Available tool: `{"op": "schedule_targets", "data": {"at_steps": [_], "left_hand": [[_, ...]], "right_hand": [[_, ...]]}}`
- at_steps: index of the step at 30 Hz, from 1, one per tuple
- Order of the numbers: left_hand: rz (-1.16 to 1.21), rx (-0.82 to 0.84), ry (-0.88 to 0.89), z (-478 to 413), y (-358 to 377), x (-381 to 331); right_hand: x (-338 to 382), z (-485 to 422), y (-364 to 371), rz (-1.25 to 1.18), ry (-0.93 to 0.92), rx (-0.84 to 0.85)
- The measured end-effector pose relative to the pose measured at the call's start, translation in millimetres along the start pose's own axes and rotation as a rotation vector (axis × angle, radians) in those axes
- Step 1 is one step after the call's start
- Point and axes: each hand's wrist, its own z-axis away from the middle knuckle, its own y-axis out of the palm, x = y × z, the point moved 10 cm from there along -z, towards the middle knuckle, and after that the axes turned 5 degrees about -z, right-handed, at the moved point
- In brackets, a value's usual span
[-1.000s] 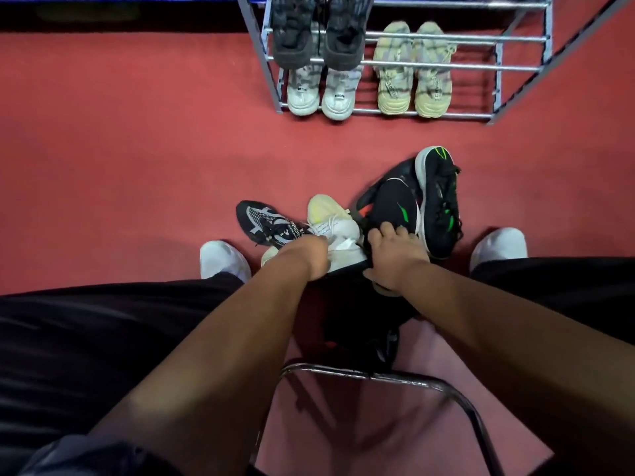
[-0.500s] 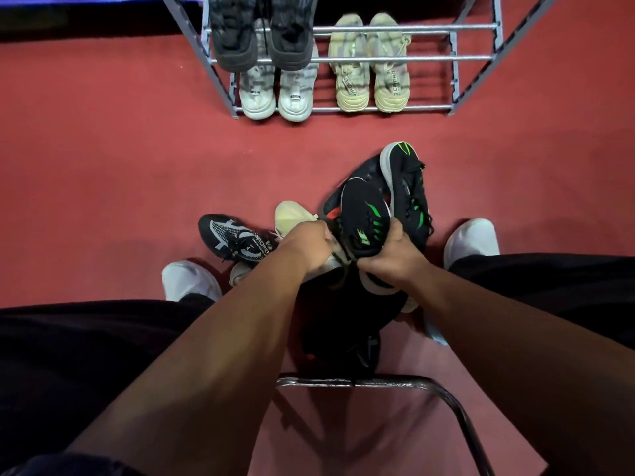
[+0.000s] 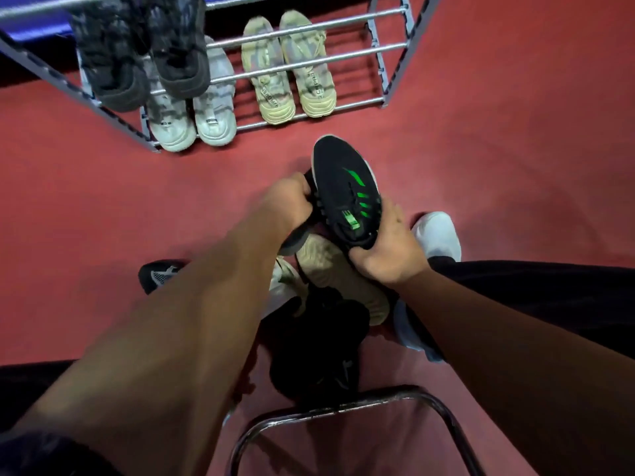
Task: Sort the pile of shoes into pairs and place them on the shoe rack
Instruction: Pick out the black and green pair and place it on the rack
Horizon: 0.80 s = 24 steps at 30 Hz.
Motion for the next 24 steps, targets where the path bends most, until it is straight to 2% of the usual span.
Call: {"op": "schedule_targets", "data": {"at_steps": [3, 5, 8, 10, 12, 17, 20, 24], "left_hand": [[-0.153, -0.040, 0.103, -27, -5, -19], [-0.288, -0.064, 0.202, -39, -6, -42], [-0.445, -0.060, 0.342, -47, 6, -74], [-0.527, -0.008, 0.395, -51, 23, -83], [-0.607, 0.046, 0.405, -54, 38, -86], [-0.779, 0.006, 0.304, -65, 39, -85], [-0.733, 0.034, 0.251, -72, 35, -76], [-0.867, 0.000, 0.278, -74, 27, -79]], "right_hand": [[-11, -16, -13, -0.089, 0.094, -0.146], [-26, -32, -16, -0.100, 0.204, -0.154], [-57, -51, 0, -0.036, 0.406, 0.038], [-69, -56, 10, 0.021, 0.453, 0.128], [-77, -56, 16, 0.007, 0.479, 0.126], [-98, -43, 38, 0.026, 0.534, 0.170], [-99, -41, 41, 0.055, 0.535, 0.112], [-94, -42, 38, 0.071, 0.475, 0.057]]}}
